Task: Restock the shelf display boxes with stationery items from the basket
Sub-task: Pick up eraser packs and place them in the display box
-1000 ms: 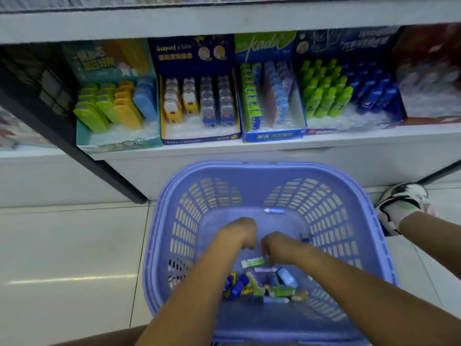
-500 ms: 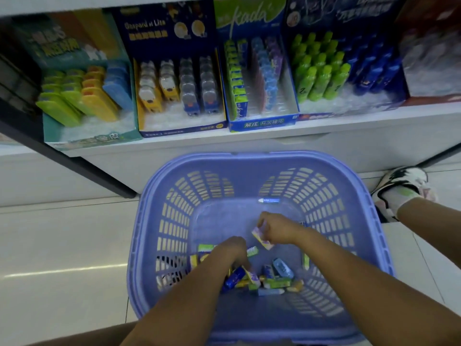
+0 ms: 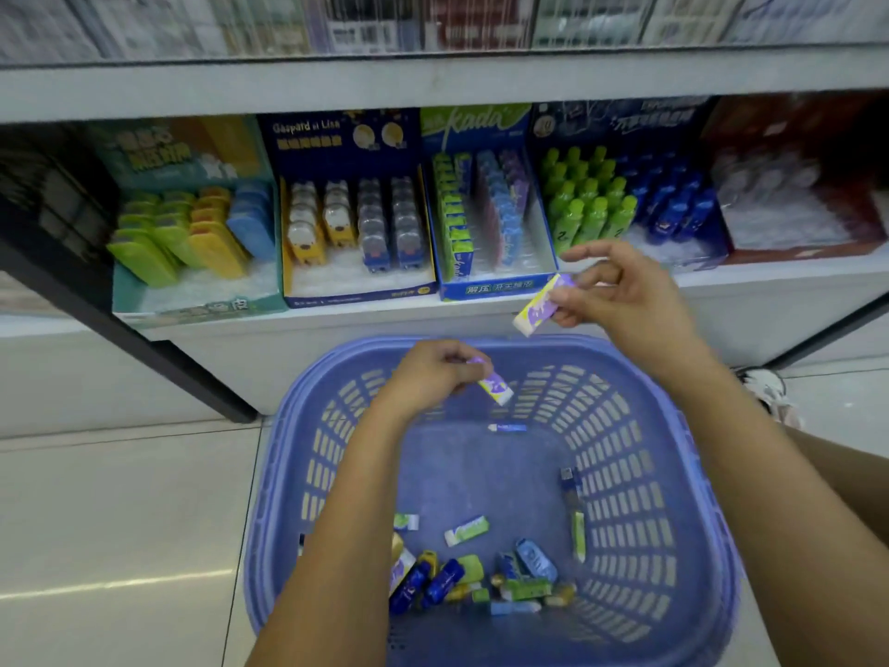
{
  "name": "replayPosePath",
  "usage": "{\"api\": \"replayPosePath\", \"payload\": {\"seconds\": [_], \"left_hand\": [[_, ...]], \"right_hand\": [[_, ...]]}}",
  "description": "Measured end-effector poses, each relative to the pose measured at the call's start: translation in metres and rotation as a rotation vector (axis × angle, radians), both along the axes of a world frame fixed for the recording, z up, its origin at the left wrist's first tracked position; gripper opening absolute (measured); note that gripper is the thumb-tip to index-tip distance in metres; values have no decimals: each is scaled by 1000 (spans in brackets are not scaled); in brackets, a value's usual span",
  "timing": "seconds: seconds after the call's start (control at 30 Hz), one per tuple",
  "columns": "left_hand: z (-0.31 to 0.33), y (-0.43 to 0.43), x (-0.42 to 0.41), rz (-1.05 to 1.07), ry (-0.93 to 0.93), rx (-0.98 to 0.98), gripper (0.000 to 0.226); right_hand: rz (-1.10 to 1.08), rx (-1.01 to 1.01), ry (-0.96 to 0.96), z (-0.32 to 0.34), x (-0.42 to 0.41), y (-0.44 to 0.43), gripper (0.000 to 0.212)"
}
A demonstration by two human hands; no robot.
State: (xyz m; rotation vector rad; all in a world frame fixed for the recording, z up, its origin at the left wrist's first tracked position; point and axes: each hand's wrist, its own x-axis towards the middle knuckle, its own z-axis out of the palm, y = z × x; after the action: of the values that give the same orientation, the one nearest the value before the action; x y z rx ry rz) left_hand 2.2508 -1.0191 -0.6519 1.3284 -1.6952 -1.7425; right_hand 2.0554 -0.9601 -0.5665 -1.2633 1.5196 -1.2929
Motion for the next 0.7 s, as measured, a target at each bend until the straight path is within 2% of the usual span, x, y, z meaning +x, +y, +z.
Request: {"api": "replayPosePath", "payload": {"seconds": [0.13, 0.3, 0.4, 0.5, 0.7], "left_hand": [[51, -5, 2, 181, 171, -131, 11], [76, -2, 5, 292, 228, -291, 11], [77, -1, 4, 295, 210, -322, 12], [75, -1, 4, 279, 168, -352, 18], [76, -1, 2, 288, 113, -402, 16]], "right_hand": [[-148, -172, 289, 35, -11, -26, 19], [-216, -172, 603, 48, -23, -74, 14], [-108, -89, 701, 41, -23, -102, 11], [-39, -14, 860, 34, -22, -119, 20], [94, 94, 1009, 49, -26, -129, 24]]}}
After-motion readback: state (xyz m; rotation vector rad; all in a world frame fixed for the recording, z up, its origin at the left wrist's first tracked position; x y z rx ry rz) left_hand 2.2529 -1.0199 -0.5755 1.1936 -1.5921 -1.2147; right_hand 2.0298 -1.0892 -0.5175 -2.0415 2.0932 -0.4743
